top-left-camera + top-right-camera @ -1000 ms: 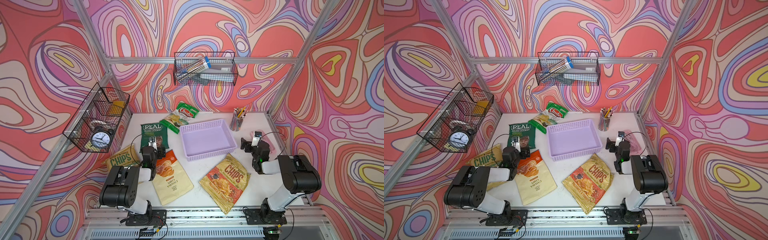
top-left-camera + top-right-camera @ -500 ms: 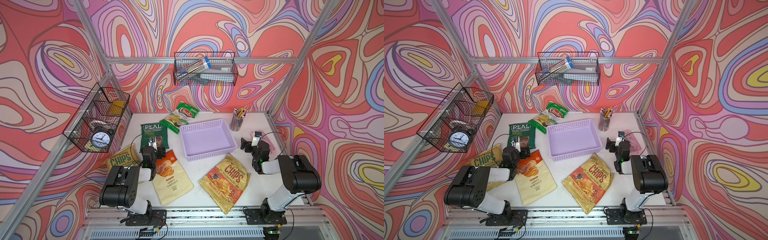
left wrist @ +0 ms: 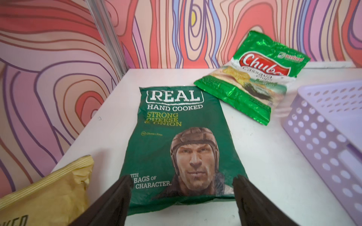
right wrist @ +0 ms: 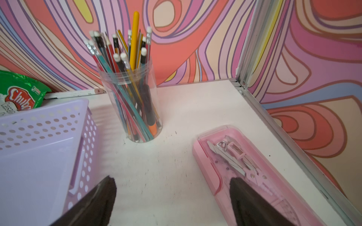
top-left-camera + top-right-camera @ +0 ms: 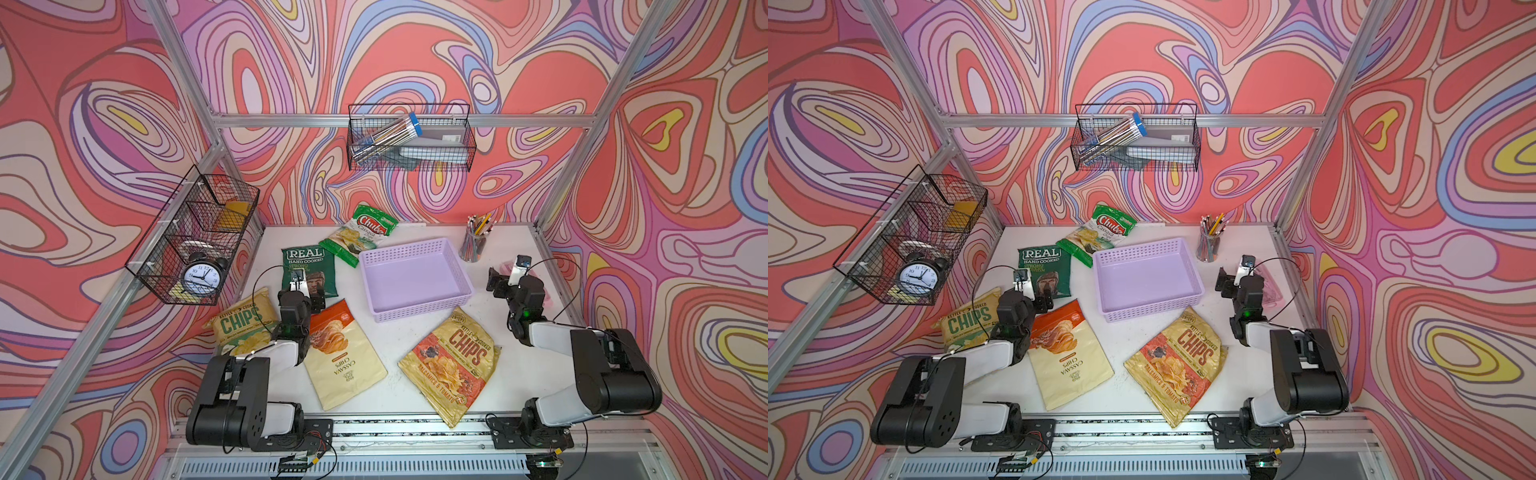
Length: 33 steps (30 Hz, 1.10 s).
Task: Put the potato chips into the basket
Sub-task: Pick up the potato chip from the center of the board.
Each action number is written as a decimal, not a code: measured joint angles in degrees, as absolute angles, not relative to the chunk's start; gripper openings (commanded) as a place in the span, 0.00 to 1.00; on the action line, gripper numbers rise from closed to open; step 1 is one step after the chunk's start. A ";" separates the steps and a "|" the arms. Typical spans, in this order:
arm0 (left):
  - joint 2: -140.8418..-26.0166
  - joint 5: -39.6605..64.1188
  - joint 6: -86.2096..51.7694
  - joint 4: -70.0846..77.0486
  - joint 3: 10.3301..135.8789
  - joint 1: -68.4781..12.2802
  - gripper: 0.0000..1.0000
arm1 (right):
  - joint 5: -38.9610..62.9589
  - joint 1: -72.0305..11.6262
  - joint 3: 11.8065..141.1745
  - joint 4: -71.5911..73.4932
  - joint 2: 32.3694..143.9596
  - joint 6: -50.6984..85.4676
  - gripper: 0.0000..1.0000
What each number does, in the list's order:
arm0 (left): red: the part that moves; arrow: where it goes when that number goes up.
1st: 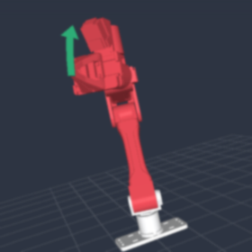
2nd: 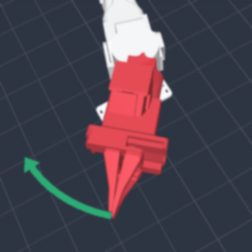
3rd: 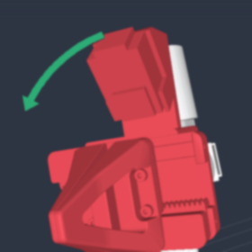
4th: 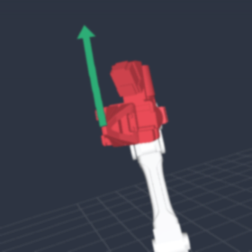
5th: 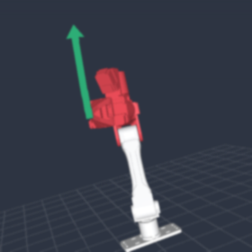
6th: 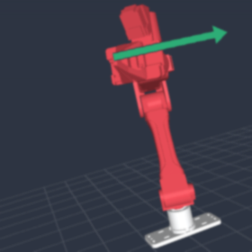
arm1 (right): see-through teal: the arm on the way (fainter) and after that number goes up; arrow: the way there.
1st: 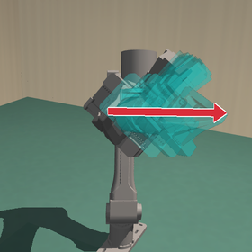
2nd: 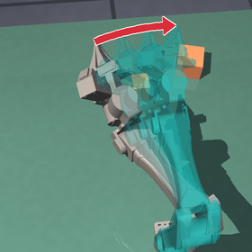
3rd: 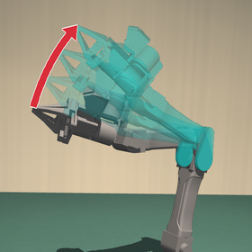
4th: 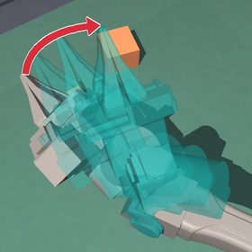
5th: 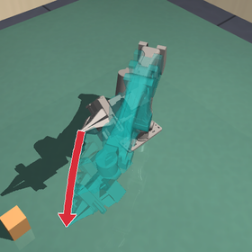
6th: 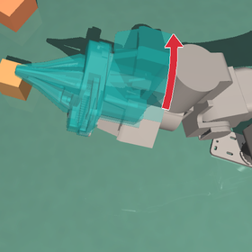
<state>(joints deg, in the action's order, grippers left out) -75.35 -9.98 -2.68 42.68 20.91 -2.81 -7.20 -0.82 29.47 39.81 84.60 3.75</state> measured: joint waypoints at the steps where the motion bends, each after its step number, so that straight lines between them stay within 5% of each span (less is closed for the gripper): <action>1: -73.84 -10.74 -3.31 41.21 20.93 -3.14 0.79 | -7.99 -1.32 29.71 38.17 83.13 4.19 0.89; 9: -63.09 -15.46 -9.87 17.26 29.45 -12.67 0.69 | -10.87 -9.65 38.65 14.72 74.04 7.75 0.84; 16: -56.90 -14.50 -19.20 0.67 38.20 -26.46 0.64 | 1.76 -10.85 47.57 -4.64 70.43 17.96 0.71; 23: -64.79 -0.58 -30.15 -11.09 38.72 -34.96 0.60 | 11.77 -10.85 46.59 -22.44 69.76 23.62 0.67; 33: -74.19 10.48 -32.67 -18.50 41.58 -38.74 0.61 | 10.09 -10.85 46.68 -34.81 77.19 24.73 0.55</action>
